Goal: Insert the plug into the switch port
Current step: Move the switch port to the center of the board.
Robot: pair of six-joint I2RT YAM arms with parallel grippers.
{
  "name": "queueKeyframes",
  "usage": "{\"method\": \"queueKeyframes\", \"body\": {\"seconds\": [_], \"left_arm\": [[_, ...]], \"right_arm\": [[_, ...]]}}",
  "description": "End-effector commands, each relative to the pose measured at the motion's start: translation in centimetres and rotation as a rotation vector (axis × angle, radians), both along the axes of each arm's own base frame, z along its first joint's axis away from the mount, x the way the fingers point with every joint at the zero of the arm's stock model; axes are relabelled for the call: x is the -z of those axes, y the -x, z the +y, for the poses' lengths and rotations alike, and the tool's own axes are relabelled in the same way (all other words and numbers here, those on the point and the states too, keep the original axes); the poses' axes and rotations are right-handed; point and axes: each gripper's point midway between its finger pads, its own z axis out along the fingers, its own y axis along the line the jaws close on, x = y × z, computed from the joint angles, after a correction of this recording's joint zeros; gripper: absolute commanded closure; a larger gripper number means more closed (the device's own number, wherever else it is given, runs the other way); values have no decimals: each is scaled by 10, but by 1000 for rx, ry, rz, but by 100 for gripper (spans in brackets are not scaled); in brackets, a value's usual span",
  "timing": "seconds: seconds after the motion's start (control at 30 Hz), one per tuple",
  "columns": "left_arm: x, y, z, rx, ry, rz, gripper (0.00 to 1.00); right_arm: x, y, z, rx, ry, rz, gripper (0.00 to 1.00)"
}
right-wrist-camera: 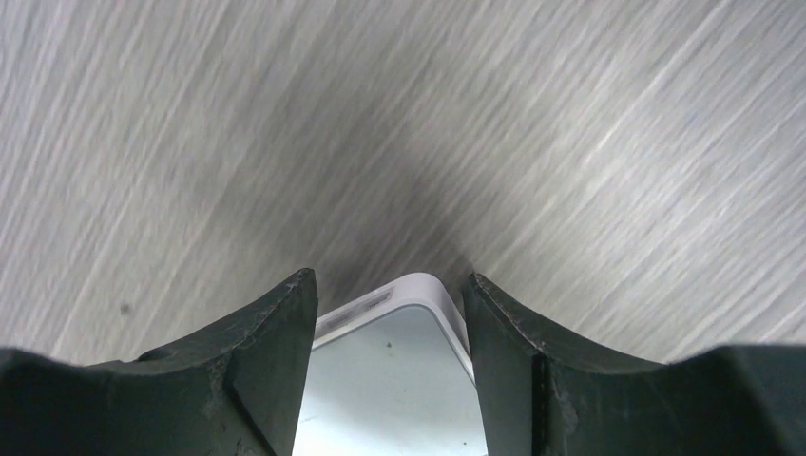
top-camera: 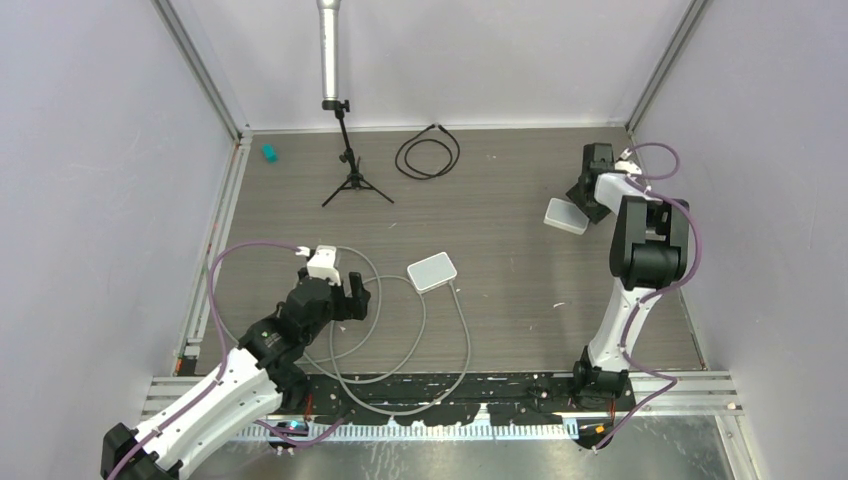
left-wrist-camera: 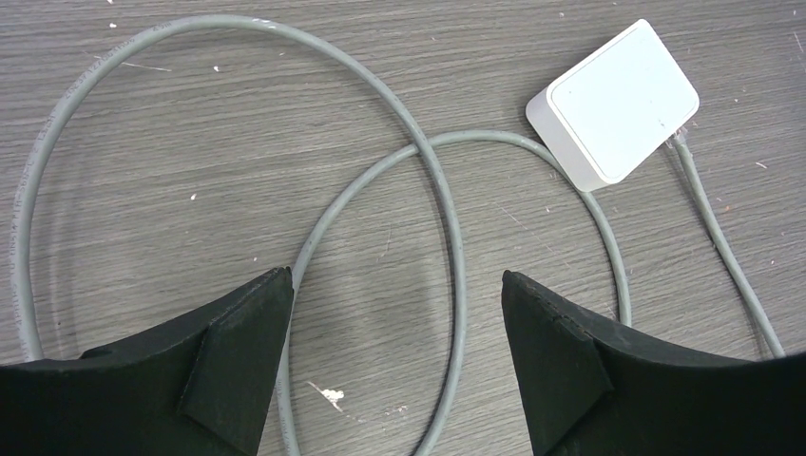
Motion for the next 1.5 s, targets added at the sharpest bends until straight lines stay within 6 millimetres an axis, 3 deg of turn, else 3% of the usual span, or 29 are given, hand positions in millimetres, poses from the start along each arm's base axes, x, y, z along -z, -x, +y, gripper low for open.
{"method": "queueKeyframes", "body": {"seconds": [0.0,0.27,0.33,0.5,0.67,0.83,1.0,1.27,1.33,1.47], "left_arm": [[-9,-6,-4,-11,33,-31,18],[-12,-5,0,-21,48,-54,18],[-13,-4,0,-21,51,-57,18],[-13,-4,0,-23,56,-62,18],[-12,-4,0,-22,54,-60,18],[-13,-4,0,-22,56,-62,18],[-12,-4,0,-22,52,-58,18],[-12,-4,0,-24,51,-56,18],[-11,-4,0,-24,50,-55,18],[-12,-4,1,-26,53,-56,18]], "right_arm": [[-3,17,31,1,-88,-56,38],[0,49,72,-44,-126,-99,40],[3,57,96,-95,-138,-94,40],[15,84,132,-158,-138,-79,41],[31,117,155,-193,-159,-56,40],[31,143,168,-222,-149,-49,38],[23,158,172,-217,-185,-77,38],[-40,129,148,-236,-35,-163,35],[-41,121,139,-235,-39,-135,35],[-21,115,125,-234,-95,-16,37]]}}
